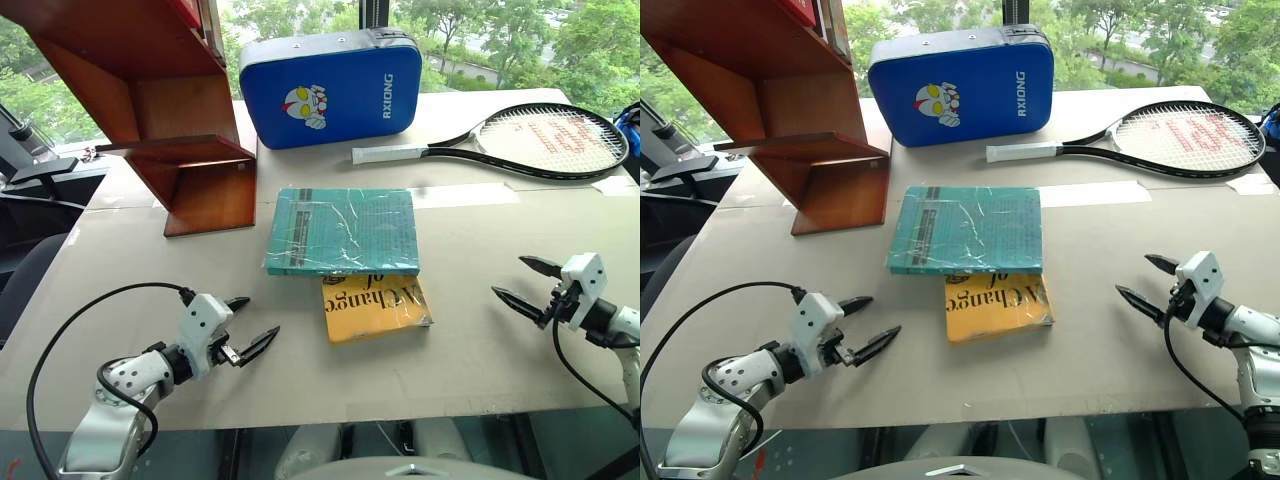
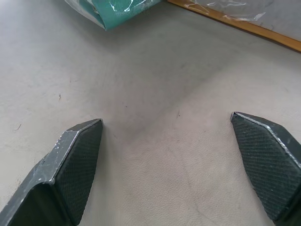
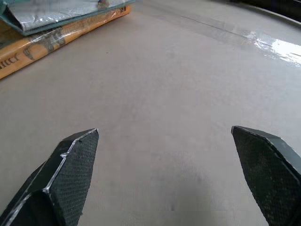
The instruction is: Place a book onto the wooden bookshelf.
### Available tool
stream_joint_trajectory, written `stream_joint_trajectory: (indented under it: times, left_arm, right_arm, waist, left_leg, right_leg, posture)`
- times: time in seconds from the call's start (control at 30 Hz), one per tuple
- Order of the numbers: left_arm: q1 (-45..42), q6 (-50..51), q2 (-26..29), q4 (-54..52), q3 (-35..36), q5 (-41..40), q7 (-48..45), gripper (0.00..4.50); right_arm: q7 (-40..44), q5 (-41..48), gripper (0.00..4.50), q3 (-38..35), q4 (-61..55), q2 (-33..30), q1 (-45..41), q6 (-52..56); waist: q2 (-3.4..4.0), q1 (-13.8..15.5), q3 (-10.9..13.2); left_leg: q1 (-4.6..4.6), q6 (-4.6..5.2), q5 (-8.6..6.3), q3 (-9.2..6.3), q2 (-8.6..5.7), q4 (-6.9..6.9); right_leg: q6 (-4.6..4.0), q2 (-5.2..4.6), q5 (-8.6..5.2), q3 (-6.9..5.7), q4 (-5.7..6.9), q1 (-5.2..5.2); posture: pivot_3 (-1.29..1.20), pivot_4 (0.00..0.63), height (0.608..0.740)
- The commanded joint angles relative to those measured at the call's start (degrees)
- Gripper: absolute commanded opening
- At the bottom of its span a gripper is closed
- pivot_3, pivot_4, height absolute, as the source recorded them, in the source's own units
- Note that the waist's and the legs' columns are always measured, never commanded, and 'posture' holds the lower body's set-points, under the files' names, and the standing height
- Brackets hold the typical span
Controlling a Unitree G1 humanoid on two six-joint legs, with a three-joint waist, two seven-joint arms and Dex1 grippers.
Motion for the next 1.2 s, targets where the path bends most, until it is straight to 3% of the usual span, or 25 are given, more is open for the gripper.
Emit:
stream_joint_trajectory:
  times: [0.03, 0.13, 0.2, 0.3, 0.4, 0.47, 0.6, 0.8, 1.2]
  left_arm:
    - [-1.66, 1.17, 1.07, -0.77, 0.69, -2.16, -2.02, 4.48]
    - [-5.25, 1.77, 2.66, -0.61, 1.46, -2.88, -3.68, 4.48]
    - [-6.99, 3.43, 4.37, -2.12, 2.6, -5.23, -5.66, 4.5]
    - [-7.45, 8.67, 9.25, -9.38, 6.69, -11.17, -9.07, 4.5]
    - [-6.01, 12.49, 12.1, -15.13, 10.68, -16.64, -10.89, 4.5]
    - [-4.63, 15.67, 13.2, -18.19, 14.32, -20.9, -11.36, 4.5]
    - [-3.49, 21.26, 14.42, -23.03, 22.36, -29.67, -10.34, 4.5]
    - [-1.72, 24.95, 15.47, -25.75, 29.13, -33.17, -8.91, 4.5]
    - [-0.52, 25.67, 13.44, -29.5, 29.48, -34.12, -4.65, 4.5]
  right_arm:
    - [-3.67, -3.35, 4.5, 2.87, 3.98, 0.43, -7.91, 2.46]
    - [-3.57, -6.27, 4.5, 6.08, 12.79, 1.25, -18.83, 1.43]
    - [-3.93, -7.14, 3.93, 6.78, 20.02, 2.1, -26.62, 1.17]
    - [-3.03, -10.45, 2.72, 9.53, 33.32, 3.83, -39.92, -1.39]
    - [-1.93, -12.69, 1.38, 11.12, 42.32, 6.3, -47.65, -4.54]
    - [-1.81, -14.18, 0.2, 12.02, 47.36, 8.73, -51.99, -6.46]
    - [-5.96, -17.71, 0.2, 13.82, 54.42, 13.9, -59.37, -7.9]
    - [-12.22, -21.84, 0.2, 14.61, 59.47, 18.62, -64.76, -8.6]
    - [-15.84, -28.75, 0.2, 17.09, 61.68, 24.65, -68.39, -8.35]
  waist:
    - [-0.07, -0.08, 0.07]
    - [-0.21, -0.11, 0.2]
    - [-0.22, -0.24, 0.26]
    - [-0.34, -0.65, 0.42]
    - [-0.41, -1.41, 0.48]
    - [-0.42, -1.48, 0.48]
    - [-0.44, -2.95, 0.57]
    - [-0.38, -3.37, 0.6]
    - [-0.35, -3.46, 0.62]
  left_leg:
    - [0.0, 0.0, 0.0, 0.01, 0.0, 0.0]
    - [-0.03, -0.01, 0.01, 0.02, 0.0, 0.01]
    - [-0.08, -0.01, 0.02, 0.03, 0.0, 0.01]
    - [-0.15, -0.01, 0.02, 0.05, 0.0, -0.01]
    - [-0.29, -0.01, 0.01, 0.02, 0.0, -0.14]
    - [-0.29, -0.01, 0.01, -0.03, 0.0, -0.32]
    - [-0.91, -0.03, 0.02, 0.08, 0.0, -0.34]
    - [-0.94, -0.08, 0.03, 0.04, 0.01, -0.09]
    - [-0.96, -0.11, 0.04, -0.01, 0.0, -0.03]
  right_leg:
    - [0.0, 0.0, 0.0, 0.01, 0.0, -0.01]
    - [-0.02, 0.01, 0.01, 0.0, 0.01, -0.06]
    - [-0.03, 0.02, 0.02, 0.0, 0.02, -0.13]
    - [-0.04, 0.02, 0.02, 0.02, 0.02, -0.23]
    - [-0.04, 0.01, 0.01, 0.01, -0.07, -0.39]
    - [-0.05, 0.01, 0.01, -0.01, -0.17, -0.44]
    - [-0.05, 0.01, 0.01, 0.02, -0.1, -1.16]
    - [-0.11, 0.04, 0.05, -0.04, 0.07, -1.15]
    - [-0.12, 0.05, 0.06, -0.1, 0.1, -1.15]
  posture:
    - [0.0, 0.15, 0.74]
    - [0.0, 0.15, 0.74]
    - [0.0, 0.15, 0.74]
    - [0.0, 0.15, 0.74]
    - [0.0, 0.15, 0.74]
    - [0.0, 0.15, 0.74]
    - [0.0, 0.15, 0.74]
    - [0.0, 0.15, 0.74]
    - [0.0, 0.15, 0.74]
